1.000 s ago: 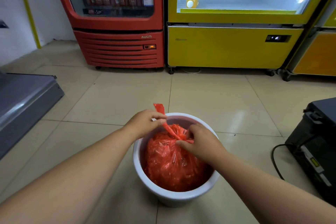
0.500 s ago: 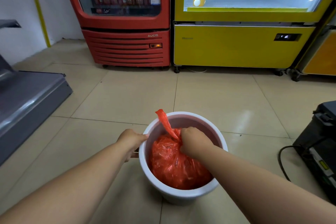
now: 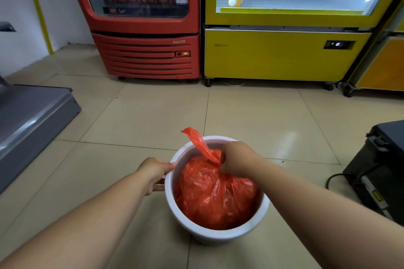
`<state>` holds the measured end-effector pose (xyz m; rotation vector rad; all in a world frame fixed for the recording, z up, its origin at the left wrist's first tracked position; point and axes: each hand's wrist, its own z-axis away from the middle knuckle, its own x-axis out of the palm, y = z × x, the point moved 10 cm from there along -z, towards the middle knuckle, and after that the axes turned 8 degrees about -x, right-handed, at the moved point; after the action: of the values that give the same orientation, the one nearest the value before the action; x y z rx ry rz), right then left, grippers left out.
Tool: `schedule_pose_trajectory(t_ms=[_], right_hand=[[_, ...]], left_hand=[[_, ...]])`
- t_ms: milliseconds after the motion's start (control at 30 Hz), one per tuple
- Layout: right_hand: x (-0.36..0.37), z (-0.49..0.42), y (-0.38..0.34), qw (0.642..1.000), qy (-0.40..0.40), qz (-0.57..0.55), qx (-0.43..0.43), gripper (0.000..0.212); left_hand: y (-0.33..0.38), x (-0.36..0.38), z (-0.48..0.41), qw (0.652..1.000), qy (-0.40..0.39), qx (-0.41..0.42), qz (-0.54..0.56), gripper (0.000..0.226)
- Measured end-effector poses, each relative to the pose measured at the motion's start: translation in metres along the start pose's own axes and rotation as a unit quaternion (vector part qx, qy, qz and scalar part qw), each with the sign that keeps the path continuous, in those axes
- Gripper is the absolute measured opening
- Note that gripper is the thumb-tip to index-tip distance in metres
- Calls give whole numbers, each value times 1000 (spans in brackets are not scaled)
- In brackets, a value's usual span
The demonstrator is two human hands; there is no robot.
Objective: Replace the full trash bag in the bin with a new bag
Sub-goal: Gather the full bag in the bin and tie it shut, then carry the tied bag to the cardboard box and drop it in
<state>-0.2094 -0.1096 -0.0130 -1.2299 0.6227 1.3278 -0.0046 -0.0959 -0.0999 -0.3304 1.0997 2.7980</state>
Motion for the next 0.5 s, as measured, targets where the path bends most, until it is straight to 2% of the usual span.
schedule_pose_trajectory(t_ms=[167, 267, 367, 433, 500], right_hand=[[-36, 5, -6, 1000, 19, -3, -4, 22], [-61, 11, -9, 999, 28, -21, 0, 24], [-93, 23, -14, 998, 32, -45, 11, 25], [-122, 35, -18, 997, 34, -64, 21, 22], [-154, 49, -23, 995, 37, -82, 36, 20]], left_hand=[[-5, -6, 1, 999, -7, -46, 1, 21], [15, -25, 9, 998, 41, -37, -13, 29], [63, -54, 38, 987, 147, 27, -51, 30], [112, -71, 71, 953, 236, 107, -157, 36], [159, -73, 111, 912, 283, 175, -241, 40]])
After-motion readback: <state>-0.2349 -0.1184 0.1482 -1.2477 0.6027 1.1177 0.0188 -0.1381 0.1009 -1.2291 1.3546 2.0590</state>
